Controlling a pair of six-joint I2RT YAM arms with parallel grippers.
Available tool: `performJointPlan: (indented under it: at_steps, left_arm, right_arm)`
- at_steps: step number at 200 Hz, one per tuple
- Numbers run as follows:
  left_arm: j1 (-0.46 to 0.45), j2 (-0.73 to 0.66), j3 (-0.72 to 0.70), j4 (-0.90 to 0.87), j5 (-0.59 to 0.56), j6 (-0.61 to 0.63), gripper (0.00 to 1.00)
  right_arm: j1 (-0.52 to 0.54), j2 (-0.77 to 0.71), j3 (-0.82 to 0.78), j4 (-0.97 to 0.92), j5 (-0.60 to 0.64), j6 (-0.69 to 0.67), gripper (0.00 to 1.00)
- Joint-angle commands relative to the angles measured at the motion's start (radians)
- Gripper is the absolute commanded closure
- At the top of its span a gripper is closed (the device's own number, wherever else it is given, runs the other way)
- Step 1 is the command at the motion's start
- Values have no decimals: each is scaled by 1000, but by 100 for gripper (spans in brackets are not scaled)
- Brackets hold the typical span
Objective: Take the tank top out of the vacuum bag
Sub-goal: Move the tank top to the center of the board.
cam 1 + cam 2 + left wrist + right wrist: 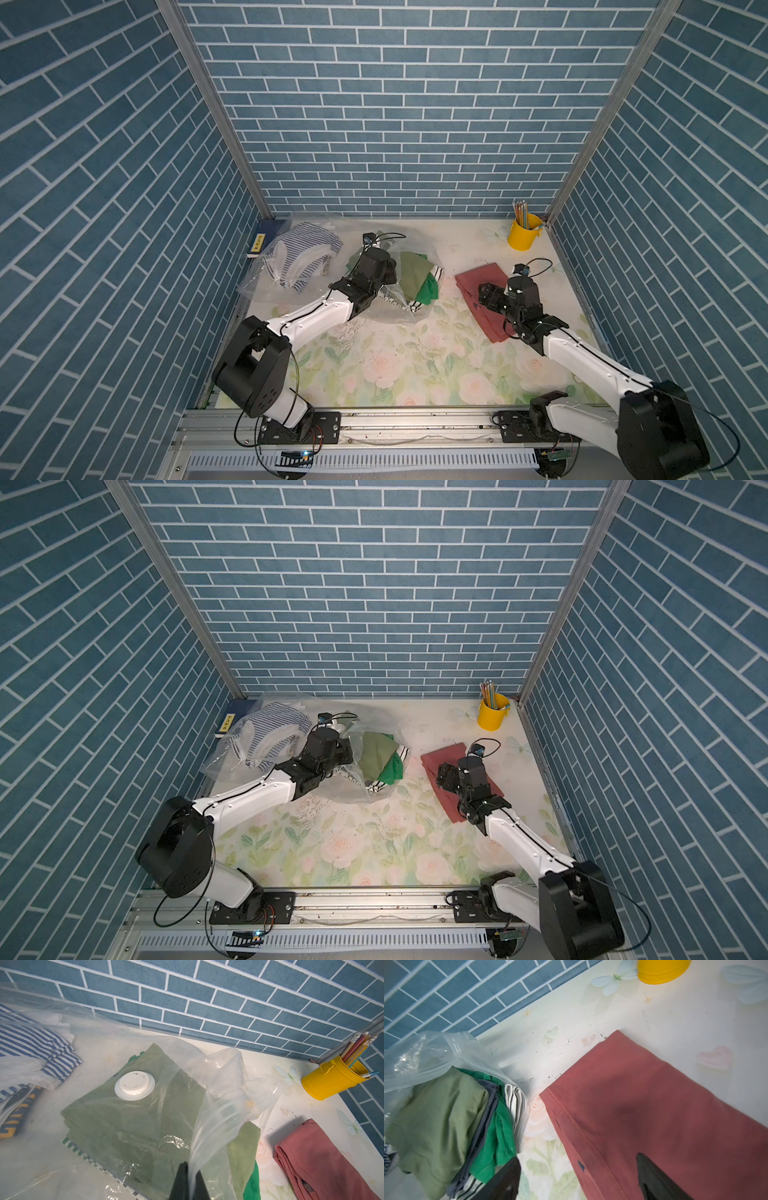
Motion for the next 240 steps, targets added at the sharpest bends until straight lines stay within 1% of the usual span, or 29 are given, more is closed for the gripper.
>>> performJointPlan:
  at_steps: [1, 18, 35, 77, 96, 107, 124, 145, 159, 197, 212, 240]
  left_arm:
    - [8, -41, -19, -14, -3, 4, 100]
    - [8, -52, -32, -10, -3, 2, 100]
    - [7, -57, -34, -12, -1, 1, 100]
    - [0, -71, -42, -19, -5, -1, 100]
    - [-3, -69, -46, -17, -4, -9, 100]
    - [-6, -66, -48, -17, -3, -12, 100]
    - [-12, -59, -44, -17, -3, -15, 100]
    - [-14, -53, -34, -20, -5, -14, 100]
    - [-16, -50, -34, -19, -9, -14, 100]
    - [-16, -31, -23, -20, -9, -14, 100]
    - [-18, -28, -19, -24, -10, -14, 100]
    - [-17, -34, -23, -22, -19, -16, 100]
  right_arm:
    - [-6, -124, -68, -105, 11, 151, 18]
    - [-10, -169, -97, -170, 1, 175, 19]
    - [-11, -188, -128, -196, -33, 211, 19]
    - [-10, -269, -219, -201, -30, 324, 21]
    - [-10, -278, -251, -182, -39, 335, 23]
    - [-11, -262, -269, -152, -51, 333, 25]
    - [-11, -212, -295, -89, -72, 335, 27]
    - [-11, -134, -307, -6, -73, 332, 38]
    - [-10, -74, -302, 55, -72, 319, 40]
    - [-11, 191, -213, 227, -88, 269, 46]
    - [-11, 280, -167, 269, -82, 255, 47]
    - [-19, 411, -67, 295, -51, 214, 63]
